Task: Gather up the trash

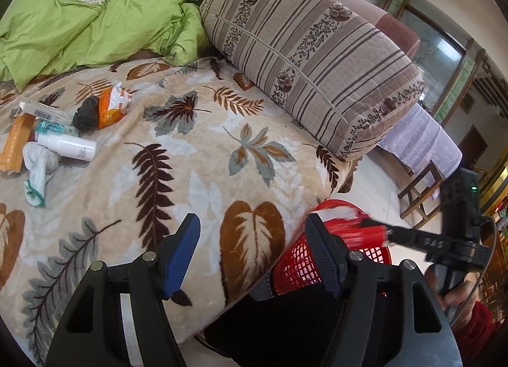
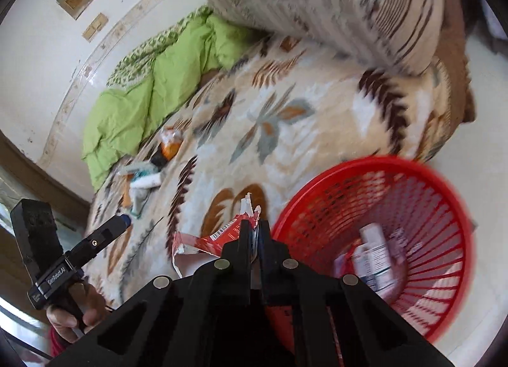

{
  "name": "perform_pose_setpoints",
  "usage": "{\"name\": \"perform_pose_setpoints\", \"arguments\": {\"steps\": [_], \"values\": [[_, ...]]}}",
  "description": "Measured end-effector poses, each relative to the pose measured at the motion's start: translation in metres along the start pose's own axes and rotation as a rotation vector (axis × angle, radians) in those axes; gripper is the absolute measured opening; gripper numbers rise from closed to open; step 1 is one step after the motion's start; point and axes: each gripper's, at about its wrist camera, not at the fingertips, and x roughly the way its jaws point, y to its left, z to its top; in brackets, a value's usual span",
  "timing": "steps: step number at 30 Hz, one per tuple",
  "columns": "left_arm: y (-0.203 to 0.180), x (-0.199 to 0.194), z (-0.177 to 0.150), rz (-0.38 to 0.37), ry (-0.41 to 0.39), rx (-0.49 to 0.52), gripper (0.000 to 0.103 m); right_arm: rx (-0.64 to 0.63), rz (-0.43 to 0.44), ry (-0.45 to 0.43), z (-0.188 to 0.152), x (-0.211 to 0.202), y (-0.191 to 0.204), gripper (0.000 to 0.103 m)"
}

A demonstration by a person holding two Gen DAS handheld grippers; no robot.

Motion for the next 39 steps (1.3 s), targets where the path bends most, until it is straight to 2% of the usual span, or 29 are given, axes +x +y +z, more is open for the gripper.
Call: {"name": "perform_pose_setpoints", "arguments": {"steps": [2, 3, 5, 6, 10, 13, 16, 22, 27, 32, 34, 39], "values": [[0.006, -0.003, 0.002, 0.01, -0.011, -0.007, 0.067, -0.021, -0.057, -0.035, 0.003, -0.019, -0.006, 0.007], [0.01, -0.005, 0.002, 0.016, -0.016, -0.015, 0.067, -0.031, -0.093, -0.05, 0.005, -0.028, -0.01, 0.011], [0.018, -0.009, 0.004, 0.025, -0.027, -0.032, 0.067, -0.041, -0.138, -0.068, 0.008, -0.04, -0.016, 0.054], [0.023, -0.011, 0.005, 0.029, -0.033, -0.045, 0.067, -0.041, -0.149, -0.099, 0.009, -0.048, -0.018, 0.057], [0.039, -0.019, 0.008, 0.052, -0.054, -0.077, 0.067, -0.033, -0.138, -0.154, 0.017, -0.062, -0.014, 0.057], [0.055, -0.029, 0.011, 0.087, -0.078, -0.1, 0.067, -0.054, -0.085, -0.133, 0.022, -0.05, 0.005, 0.057], [0.073, -0.041, 0.011, 0.129, -0.099, -0.124, 0.068, -0.097, -0.035, -0.1, 0.023, -0.028, 0.032, 0.057], [0.125, -0.065, 0.003, 0.291, -0.127, -0.186, 0.071, -0.196, 0.024, -0.032, 0.02, 0.028, 0.091, 0.06], [0.163, -0.073, -0.002, 0.379, -0.127, -0.248, 0.071, -0.224, 0.072, 0.03, 0.018, 0.083, 0.134, 0.06], [0.188, -0.061, 0.003, 0.425, -0.11, -0.281, 0.071, -0.268, 0.053, 0.054, 0.015, 0.12, 0.164, 0.06], [0.198, -0.049, 0.011, 0.438, -0.096, -0.283, 0.071, -0.272, 0.079, 0.023, 0.017, 0.119, 0.168, 0.06], [0.221, -0.002, 0.036, 0.471, -0.04, -0.27, 0.071, -0.265, 0.098, 0.019, 0.016, 0.121, 0.168, 0.061]]}}
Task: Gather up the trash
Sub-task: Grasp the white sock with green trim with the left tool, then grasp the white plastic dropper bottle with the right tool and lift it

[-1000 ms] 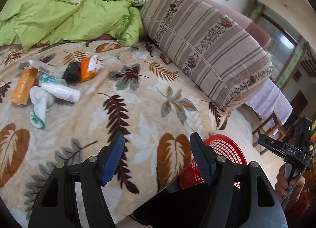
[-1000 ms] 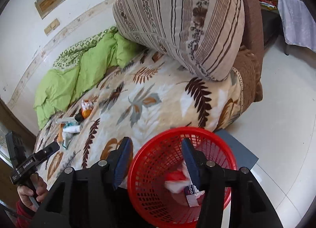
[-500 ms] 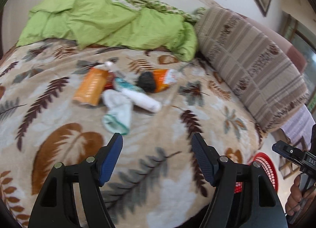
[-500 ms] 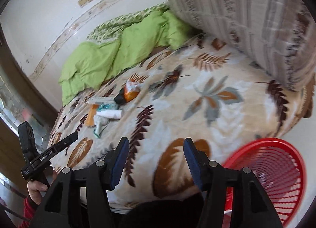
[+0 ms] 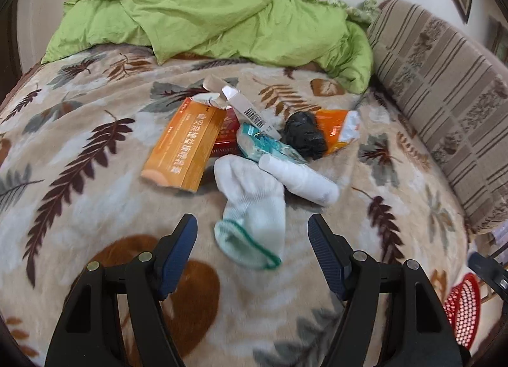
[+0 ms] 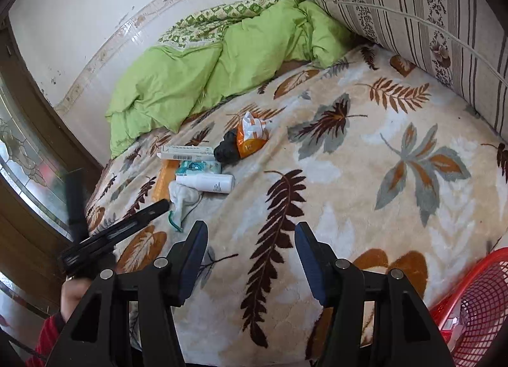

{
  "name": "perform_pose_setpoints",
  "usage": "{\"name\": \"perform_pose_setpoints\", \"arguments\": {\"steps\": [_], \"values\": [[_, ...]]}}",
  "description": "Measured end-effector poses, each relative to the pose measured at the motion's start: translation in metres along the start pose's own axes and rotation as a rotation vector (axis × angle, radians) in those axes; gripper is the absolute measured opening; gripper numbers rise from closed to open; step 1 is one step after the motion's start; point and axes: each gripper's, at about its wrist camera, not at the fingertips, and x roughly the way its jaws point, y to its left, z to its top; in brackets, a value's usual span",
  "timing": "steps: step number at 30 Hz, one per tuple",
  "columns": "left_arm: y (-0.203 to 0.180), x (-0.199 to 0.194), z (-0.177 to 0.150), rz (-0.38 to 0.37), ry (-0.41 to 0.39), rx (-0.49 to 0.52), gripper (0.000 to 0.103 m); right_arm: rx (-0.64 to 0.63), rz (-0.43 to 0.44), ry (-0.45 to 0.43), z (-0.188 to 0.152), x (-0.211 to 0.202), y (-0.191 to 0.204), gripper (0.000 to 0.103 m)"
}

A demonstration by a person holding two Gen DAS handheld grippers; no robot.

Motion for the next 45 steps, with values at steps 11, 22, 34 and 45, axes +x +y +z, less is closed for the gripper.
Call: {"name": "perform_pose_setpoints", "arguments": {"steps": [11, 22, 34, 45], "values": [[0.011, 0.051, 0.01, -0.024, 0.037, -0.034, 0.025, -0.007, 0.035, 0.117, 0.006, 0.026, 0.001, 0.061], [0.044, -0.022, 0.003, 0.024, -0.098, -0.046, 0.024, 0.019, 0.117, 0.273, 0.064, 0.152, 0.039, 0.061], [0.091, -0.025, 0.014, 0.038, -0.107, -0.147, 0.024, 0.005, 0.21, 0.466, 0.036, 0.205, 0.067, 0.058], [0.099, -0.029, 0.016, 0.037, -0.117, -0.177, 0.024, -0.213, 0.075, 0.266, 0.041, 0.171, 0.099, 0.058]]}}
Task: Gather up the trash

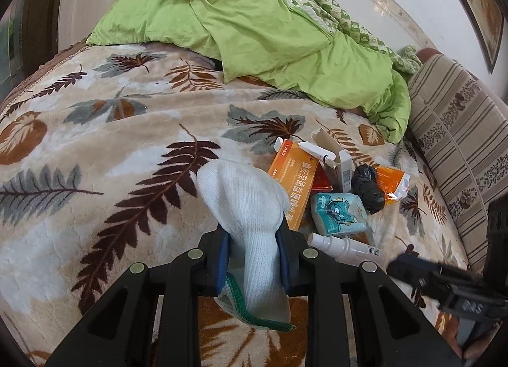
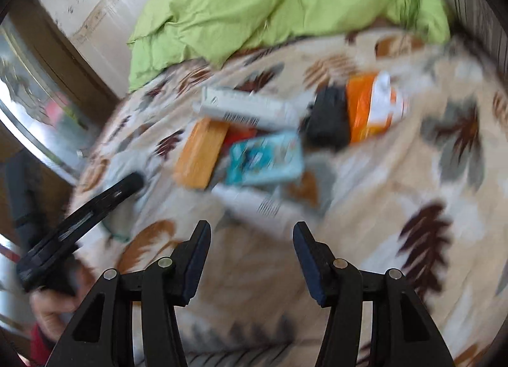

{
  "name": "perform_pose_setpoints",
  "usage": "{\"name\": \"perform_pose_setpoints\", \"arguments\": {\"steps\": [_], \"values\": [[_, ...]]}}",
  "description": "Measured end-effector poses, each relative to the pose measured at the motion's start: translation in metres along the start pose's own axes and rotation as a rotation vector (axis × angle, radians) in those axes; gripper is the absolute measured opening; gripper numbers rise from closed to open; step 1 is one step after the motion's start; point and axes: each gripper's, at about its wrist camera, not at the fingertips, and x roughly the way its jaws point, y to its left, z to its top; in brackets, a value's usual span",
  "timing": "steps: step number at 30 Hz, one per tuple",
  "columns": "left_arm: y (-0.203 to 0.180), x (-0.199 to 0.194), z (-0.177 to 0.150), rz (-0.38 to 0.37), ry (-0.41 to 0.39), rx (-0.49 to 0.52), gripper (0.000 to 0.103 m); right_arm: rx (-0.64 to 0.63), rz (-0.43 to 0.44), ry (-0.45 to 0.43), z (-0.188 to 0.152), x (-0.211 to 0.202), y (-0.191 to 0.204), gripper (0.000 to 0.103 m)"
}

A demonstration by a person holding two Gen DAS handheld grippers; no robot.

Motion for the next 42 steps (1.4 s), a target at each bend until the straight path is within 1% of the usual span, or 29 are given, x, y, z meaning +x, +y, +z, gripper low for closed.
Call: {"name": "perform_pose_setpoints", "arguments": {"steps": [2, 3, 6, 8, 9, 12, 16, 18, 19, 20, 21, 22, 25, 28, 31, 34, 36, 39, 42], "values": [[0.0, 0.0, 0.0, 0.0, 0.001, -0.002, 0.024, 0.005, -0.039, -0.033, 0.012, 0.005, -0.008, 0.058], [0.0, 0.0, 0.0, 0.0, 0.002, -0.002, 0.024, 0.017, -0.027, -0.035, 0.018, 0.01, -0.012, 0.058], [0.0, 0.0, -0.001, 0.005, -0.001, 0.009, 0.024, 0.068, 0.032, 0.009, 0.024, 0.028, -0.024, 0.058], [0.001, 0.0, -0.002, 0.003, -0.001, 0.009, 0.024, 0.079, 0.074, 0.068, 0.016, 0.038, -0.023, 0.053], [0.003, 0.0, -0.002, 0.002, 0.001, 0.008, 0.024, 0.061, 0.077, 0.093, 0.013, 0.041, -0.02, 0.052], [0.002, 0.0, -0.002, -0.002, 0.002, 0.006, 0.024, -0.014, 0.091, 0.123, 0.0, 0.038, -0.002, 0.049], [-0.003, 0.0, -0.002, 0.0, 0.0, 0.021, 0.024, -0.085, 0.05, 0.104, -0.004, 0.039, 0.017, 0.049], [-0.005, 0.0, -0.002, -0.003, 0.003, 0.027, 0.024, -0.108, 0.026, 0.107, -0.003, 0.047, 0.023, 0.049], [-0.006, 0.0, -0.003, -0.001, 0.002, 0.032, 0.024, -0.111, 0.025, 0.114, -0.003, 0.052, 0.024, 0.047], [-0.006, -0.001, -0.003, 0.002, 0.001, 0.036, 0.024, -0.116, 0.023, 0.123, -0.005, 0.055, 0.025, 0.038], [-0.006, -0.002, -0.003, 0.002, 0.0, 0.036, 0.024, -0.126, 0.015, 0.136, -0.006, 0.059, 0.027, 0.034], [-0.006, -0.002, -0.003, 0.001, -0.001, 0.035, 0.024, -0.142, -0.001, 0.14, -0.008, 0.061, 0.029, 0.033], [-0.007, -0.005, -0.004, 0.0, -0.004, 0.033, 0.024, -0.159, -0.027, 0.115, -0.011, 0.056, 0.035, 0.032], [-0.012, -0.01, -0.007, -0.003, -0.019, 0.038, 0.024, -0.152, -0.052, 0.064, -0.015, 0.04, 0.038, 0.032], [-0.019, -0.017, -0.011, -0.001, -0.04, 0.058, 0.024, -0.14, -0.07, -0.022, -0.018, 0.014, 0.039, 0.032], [-0.031, -0.027, -0.021, -0.002, -0.056, 0.09, 0.024, -0.14, -0.11, -0.125, -0.023, -0.019, 0.038, 0.032], [-0.04, -0.034, -0.028, -0.001, -0.066, 0.114, 0.024, -0.123, -0.129, -0.168, -0.026, -0.033, 0.036, 0.032], [-0.055, -0.047, -0.043, 0.003, -0.079, 0.164, 0.024, -0.079, -0.129, -0.206, -0.037, -0.053, 0.032, 0.032], [-0.067, -0.062, -0.062, -0.006, -0.076, 0.204, 0.024, -0.08, -0.129, -0.226, -0.052, -0.068, 0.034, 0.032]]}}
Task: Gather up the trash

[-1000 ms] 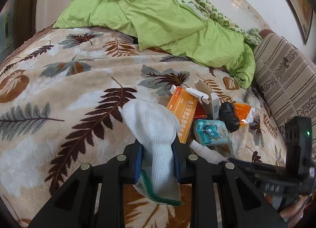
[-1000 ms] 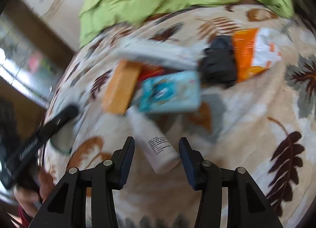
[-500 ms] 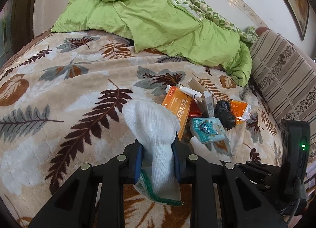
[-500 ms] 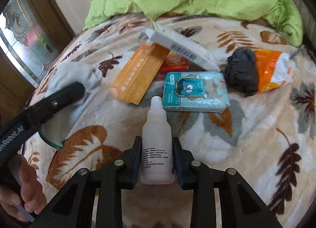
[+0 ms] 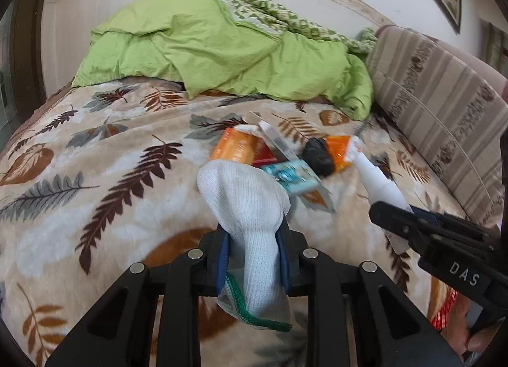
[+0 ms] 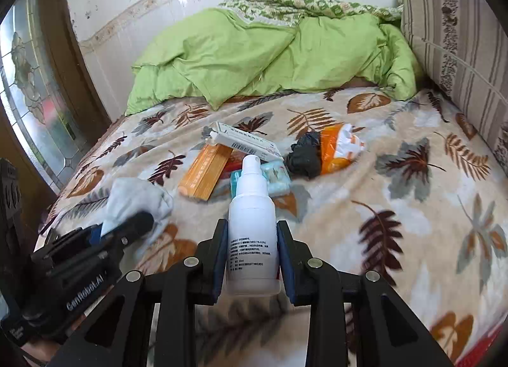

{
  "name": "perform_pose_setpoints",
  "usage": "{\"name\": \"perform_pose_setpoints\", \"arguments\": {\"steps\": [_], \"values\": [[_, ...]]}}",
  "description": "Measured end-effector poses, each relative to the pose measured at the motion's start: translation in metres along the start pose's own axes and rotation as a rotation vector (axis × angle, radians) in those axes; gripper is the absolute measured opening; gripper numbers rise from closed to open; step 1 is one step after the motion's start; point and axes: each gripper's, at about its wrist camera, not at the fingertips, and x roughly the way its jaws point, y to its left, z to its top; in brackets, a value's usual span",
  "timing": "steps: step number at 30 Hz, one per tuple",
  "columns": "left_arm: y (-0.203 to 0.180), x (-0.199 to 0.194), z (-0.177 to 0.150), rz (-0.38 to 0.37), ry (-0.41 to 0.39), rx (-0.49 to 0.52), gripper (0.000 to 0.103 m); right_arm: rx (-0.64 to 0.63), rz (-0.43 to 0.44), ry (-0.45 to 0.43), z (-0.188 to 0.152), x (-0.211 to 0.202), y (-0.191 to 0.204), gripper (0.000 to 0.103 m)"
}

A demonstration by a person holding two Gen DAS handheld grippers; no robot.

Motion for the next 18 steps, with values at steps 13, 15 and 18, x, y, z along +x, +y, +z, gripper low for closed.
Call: {"name": "perform_pose_setpoints", "arguments": {"steps": [13, 15, 18], "values": [[-0.033, -0.057, -0.051, 0.067, -0.04, 0.076, 0.024, -0.047, 0.04, -0.062, -0.056, -0.071, 0.002, 0.032], [-0.033, -0.056, -0.051, 0.076, -0.044, 0.076, 0.024, -0.045, 0.041, -0.064, -0.058, -0.073, 0.003, 0.032], [-0.036, -0.052, -0.052, 0.092, -0.041, 0.085, 0.024, -0.043, 0.034, -0.061, -0.057, -0.072, 0.001, 0.032]]}}
